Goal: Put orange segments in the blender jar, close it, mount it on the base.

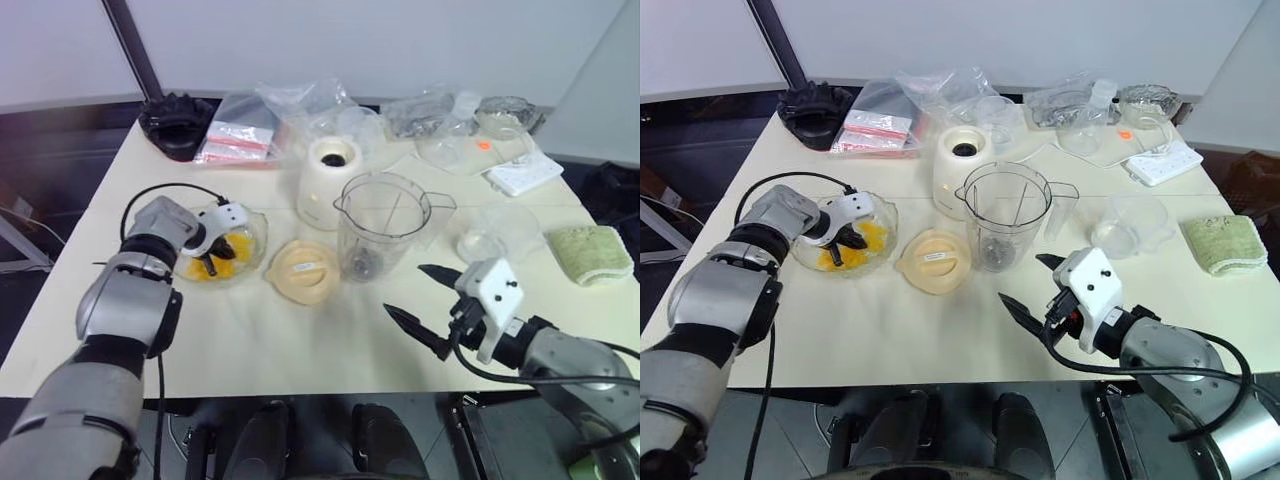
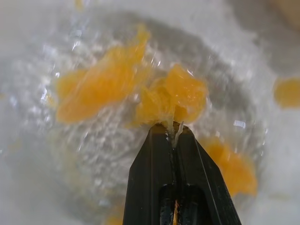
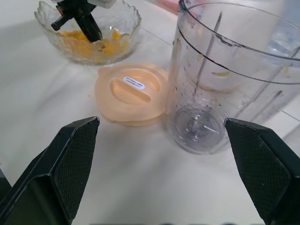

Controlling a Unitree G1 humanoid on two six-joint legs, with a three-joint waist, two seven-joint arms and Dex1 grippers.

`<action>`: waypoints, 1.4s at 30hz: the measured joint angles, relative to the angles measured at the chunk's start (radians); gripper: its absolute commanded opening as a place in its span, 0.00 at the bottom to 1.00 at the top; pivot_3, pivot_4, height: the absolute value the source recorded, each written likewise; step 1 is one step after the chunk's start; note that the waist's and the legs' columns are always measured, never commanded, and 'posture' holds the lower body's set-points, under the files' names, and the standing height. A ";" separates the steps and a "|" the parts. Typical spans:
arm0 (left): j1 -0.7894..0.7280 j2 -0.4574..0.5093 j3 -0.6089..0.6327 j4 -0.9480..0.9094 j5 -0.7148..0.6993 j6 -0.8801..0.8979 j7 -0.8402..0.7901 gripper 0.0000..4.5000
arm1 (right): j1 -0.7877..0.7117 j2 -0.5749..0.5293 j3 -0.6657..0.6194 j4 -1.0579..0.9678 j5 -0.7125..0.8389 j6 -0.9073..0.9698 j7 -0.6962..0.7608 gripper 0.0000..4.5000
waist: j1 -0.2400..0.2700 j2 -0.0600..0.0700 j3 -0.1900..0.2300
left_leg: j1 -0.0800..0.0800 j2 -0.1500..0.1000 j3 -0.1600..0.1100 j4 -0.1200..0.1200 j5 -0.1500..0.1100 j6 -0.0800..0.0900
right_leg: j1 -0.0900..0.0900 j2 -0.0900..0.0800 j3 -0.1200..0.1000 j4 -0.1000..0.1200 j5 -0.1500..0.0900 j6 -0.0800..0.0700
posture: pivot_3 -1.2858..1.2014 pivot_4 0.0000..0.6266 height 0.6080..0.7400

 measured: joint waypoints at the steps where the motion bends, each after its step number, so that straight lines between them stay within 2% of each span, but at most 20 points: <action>1: -0.011 0.016 0.000 0.003 0.002 -0.002 -0.019 0.00 | -0.004 0.000 0.008 0.012 -0.005 -0.008 0.002 1.00 | 0.002 0.000 0.000 | -0.001 0.000 0.000 0.000 0.000 0.000 | -0.001 0.000 0.000 0.000 0.000 0.000 | 0.52 0.24 1.00; 9: -0.114 0.080 0.023 0.007 -0.024 -0.011 -0.142 0.00 | -0.047 0.003 0.062 0.090 -0.040 -0.067 0.025 1.00 | 0.005 -0.001 0.001 | -0.001 0.000 0.000 0.000 0.000 0.000 | 0.000 0.000 0.000 -0.002 0.000 0.000 | 0.52 0.24 1.00; 15: -0.124 0.103 0.067 0.007 -0.071 -0.010 -0.191 0.00 | -0.043 0.013 0.065 0.111 -0.044 -0.095 0.037 1.00 | 0.002 -0.001 0.001 | -0.001 0.000 0.000 0.000 0.000 0.000 | -0.001 0.000 0.000 -0.001 0.000 0.000 | 0.52 0.24 1.00; 20: -0.124 0.121 0.141 0.006 -0.148 -0.002 -0.230 0.00 | -0.044 0.065 -0.077 0.103 0.067 -0.087 0.018 1.00 | 0.005 -0.002 0.001 | -0.001 0.000 0.000 0.000 0.000 0.000 | 0.000 -0.001 0.000 -0.001 0.000 0.000 | 0.52 0.24 1.00; 32: -0.182 0.172 0.364 -0.046 -0.396 0.182 -0.393 0.00 | 0.012 0.044 -0.274 0.021 0.256 -0.031 -0.056 1.00 | 0.003 -0.002 0.001 | -0.001 0.000 0.000 0.000 0.000 0.000 | -0.001 -0.001 0.000 -0.001 0.000 0.000 | 0.52 0.24 1.00; 37: -0.247 0.166 0.398 -0.061 -0.456 0.232 -0.410 0.00 | 0.027 0.004 -0.337 0.019 0.313 -0.027 -0.070 1.00 | 0.006 -0.002 0.001 | -0.001 0.000 0.000 0.000 0.000 0.000 | 0.000 -0.001 0.000 -0.002 0.000 0.000 | 0.52 0.24 1.00; 42: -0.305 0.097 0.374 -0.085 -0.455 0.203 -0.435 0.00 | 0.047 -0.009 -0.359 0.019 0.327 -0.030 -0.080 1.00 | 0.005 -0.002 0.001 | -0.001 0.000 0.000 0.000 0.000 0.000 | 0.000 -0.001 0.000 -0.002 0.000 0.000 | 0.52 0.24 1.00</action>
